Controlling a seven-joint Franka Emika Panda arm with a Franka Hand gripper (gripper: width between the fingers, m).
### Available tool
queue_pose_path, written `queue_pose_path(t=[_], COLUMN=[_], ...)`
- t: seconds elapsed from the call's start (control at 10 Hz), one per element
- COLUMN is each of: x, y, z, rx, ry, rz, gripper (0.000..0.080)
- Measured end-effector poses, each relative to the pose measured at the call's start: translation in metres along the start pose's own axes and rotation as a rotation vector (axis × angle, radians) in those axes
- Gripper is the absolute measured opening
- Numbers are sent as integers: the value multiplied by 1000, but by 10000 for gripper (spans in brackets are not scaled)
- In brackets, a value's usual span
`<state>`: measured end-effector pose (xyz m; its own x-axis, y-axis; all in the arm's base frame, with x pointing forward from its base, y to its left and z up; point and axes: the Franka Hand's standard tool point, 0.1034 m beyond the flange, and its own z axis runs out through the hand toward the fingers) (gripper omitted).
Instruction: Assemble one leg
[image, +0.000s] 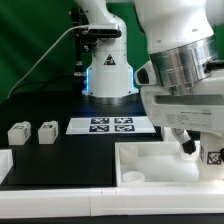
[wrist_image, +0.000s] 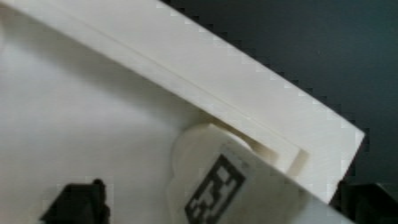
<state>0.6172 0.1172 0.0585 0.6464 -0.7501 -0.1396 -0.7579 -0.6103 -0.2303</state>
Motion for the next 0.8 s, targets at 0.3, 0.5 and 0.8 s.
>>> queue_pose_path(t=[0.3,0.5,0.8], x=[2,-3,-5], y=[1,1,-1], z=[-1,3,5], rx=[-9,-109,-126], ry=[20,43,48], rz=[-363,-842,-859], gripper=[649,649,637])
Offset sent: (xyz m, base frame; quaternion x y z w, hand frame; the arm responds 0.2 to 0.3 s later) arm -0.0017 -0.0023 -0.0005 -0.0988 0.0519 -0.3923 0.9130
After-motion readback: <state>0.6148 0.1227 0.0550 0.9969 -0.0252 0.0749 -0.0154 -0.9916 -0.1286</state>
